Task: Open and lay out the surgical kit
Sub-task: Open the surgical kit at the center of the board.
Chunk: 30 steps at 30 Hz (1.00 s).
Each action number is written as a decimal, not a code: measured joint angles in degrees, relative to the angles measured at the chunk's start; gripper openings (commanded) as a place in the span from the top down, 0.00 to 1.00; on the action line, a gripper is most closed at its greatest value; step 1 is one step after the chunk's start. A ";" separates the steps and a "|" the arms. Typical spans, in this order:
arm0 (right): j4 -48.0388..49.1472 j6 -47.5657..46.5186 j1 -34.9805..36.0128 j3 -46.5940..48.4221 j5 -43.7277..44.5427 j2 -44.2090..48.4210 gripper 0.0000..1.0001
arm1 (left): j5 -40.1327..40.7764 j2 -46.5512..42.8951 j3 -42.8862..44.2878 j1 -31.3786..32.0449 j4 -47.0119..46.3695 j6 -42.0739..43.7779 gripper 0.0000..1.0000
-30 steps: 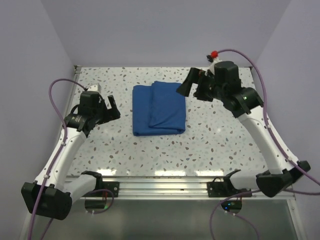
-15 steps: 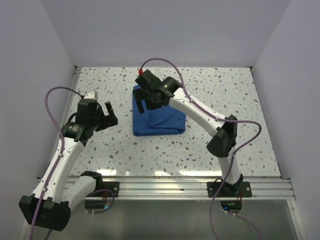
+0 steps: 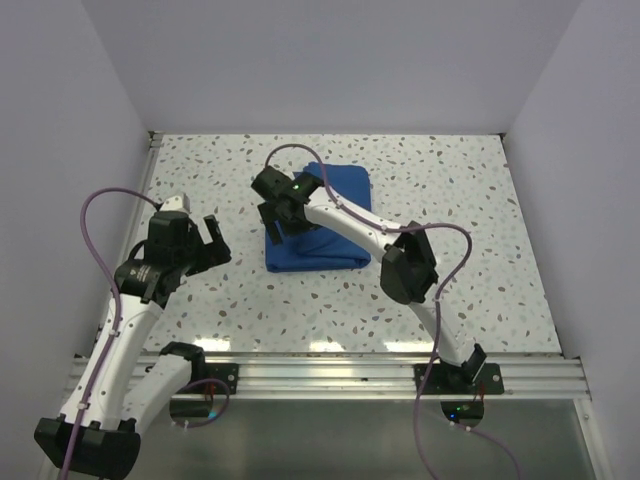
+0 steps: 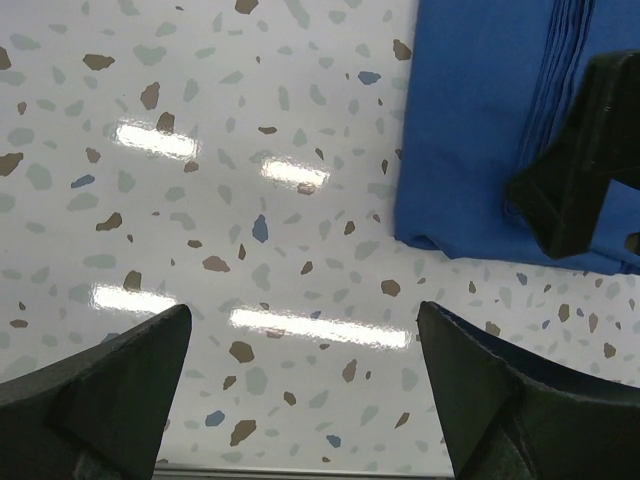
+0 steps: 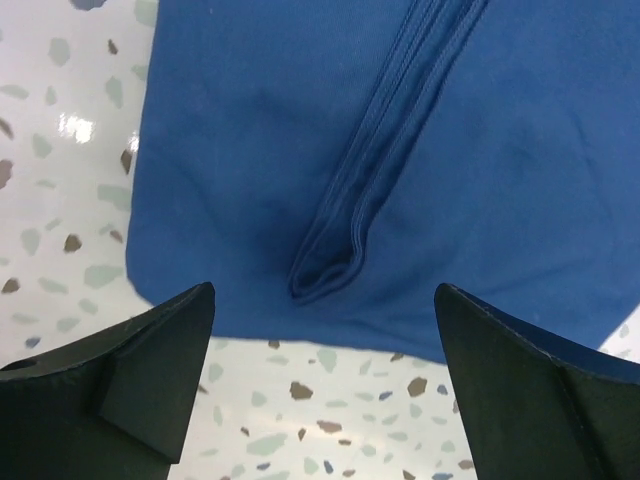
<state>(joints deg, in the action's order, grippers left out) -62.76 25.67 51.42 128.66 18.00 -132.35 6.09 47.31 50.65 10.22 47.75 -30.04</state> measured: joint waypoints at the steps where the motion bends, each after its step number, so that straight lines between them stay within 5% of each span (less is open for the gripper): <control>1: 0.33 -0.02 -0.04 0.35 0.57 -1.14 0.06 | 0.00 -0.02 0.00 0.00 0.11 0.00 0.00; 5: 0.92 0.13 -0.24 0.76 2.12 -4.07 0.14 | 0.11 -0.02 0.00 0.00 0.28 0.00 0.00; 14: 1.18 1.73 -2.51 0.52 4.44 -6.03 0.53 | 0.31 0.24 -0.04 1.14 0.31 0.00 0.00; 19: 1.86 1.51 -2.80 -0.55 5.18 -6.03 1.00 | 0.37 0.61 -0.39 1.95 0.31 -0.02 0.00; 30: 1.03 1.55 -3.93 -0.48 4.83 -4.63 1.00 | 0.39 1.33 -0.70 2.91 0.28 0.00 0.00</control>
<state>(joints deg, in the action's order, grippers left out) -61.73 27.22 47.48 128.18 22.83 -136.99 6.48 48.64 49.95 13.13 48.03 -30.04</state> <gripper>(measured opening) 0.056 0.996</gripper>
